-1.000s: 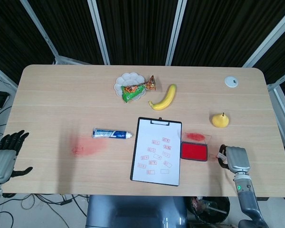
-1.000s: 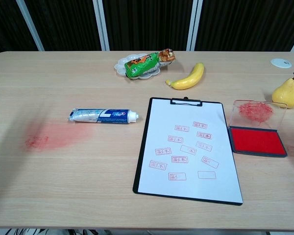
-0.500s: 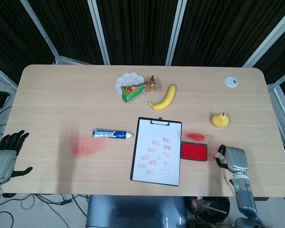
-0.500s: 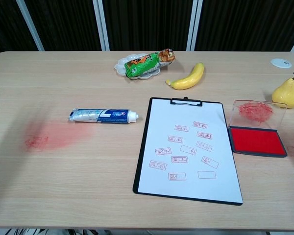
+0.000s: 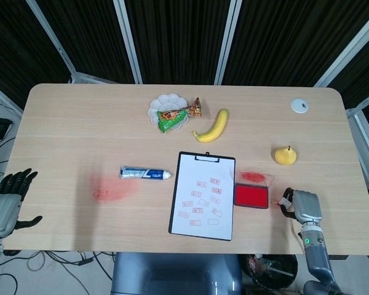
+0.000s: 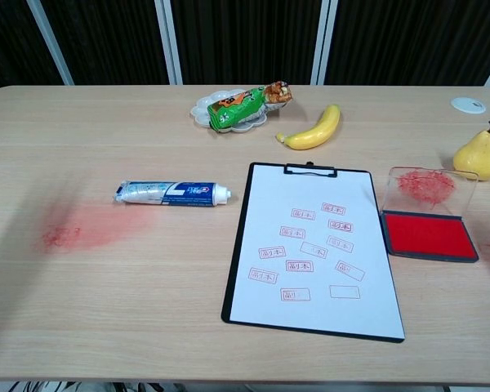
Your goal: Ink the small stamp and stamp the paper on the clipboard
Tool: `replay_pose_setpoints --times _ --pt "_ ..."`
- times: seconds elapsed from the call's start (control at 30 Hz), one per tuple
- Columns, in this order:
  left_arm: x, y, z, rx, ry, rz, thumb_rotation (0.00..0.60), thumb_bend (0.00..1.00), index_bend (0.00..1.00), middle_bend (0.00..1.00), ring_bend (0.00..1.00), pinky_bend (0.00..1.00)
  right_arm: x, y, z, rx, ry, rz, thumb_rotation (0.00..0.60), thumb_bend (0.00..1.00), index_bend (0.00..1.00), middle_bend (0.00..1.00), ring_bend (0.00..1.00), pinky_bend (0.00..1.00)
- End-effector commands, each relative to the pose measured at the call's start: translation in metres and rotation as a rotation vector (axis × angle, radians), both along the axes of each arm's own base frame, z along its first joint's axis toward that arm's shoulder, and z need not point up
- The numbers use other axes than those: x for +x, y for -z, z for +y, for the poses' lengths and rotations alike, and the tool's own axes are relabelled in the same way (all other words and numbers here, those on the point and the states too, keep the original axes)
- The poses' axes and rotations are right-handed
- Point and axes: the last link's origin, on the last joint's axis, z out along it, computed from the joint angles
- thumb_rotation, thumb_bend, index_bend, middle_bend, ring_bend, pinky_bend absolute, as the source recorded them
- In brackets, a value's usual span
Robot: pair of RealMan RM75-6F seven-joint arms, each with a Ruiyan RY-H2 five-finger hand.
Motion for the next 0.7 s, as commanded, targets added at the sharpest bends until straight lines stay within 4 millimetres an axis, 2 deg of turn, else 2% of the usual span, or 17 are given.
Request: replay_pose_setpoints --times 0.03,0.7 --pt "0.0 -0.0001 0.0001 0.0 0.001 0.0 0.6 0.02 0.0 0.0 0.0 0.0 0.0001 0.0001 -0.0002 0.003 0.002 0.001 0.6 0.45 0.81 0.62 0.72 0.73" --pt "-0.0004 -0.0007 -0.0002 0.0 0.0 0.004 0.6 0.02 0.0 0.0 0.0 0.0 -0.0037 -0.002 -0.0004 0.011 0.029 0.028 0.6 0.41 0.76 0.58 0.69 0.72"
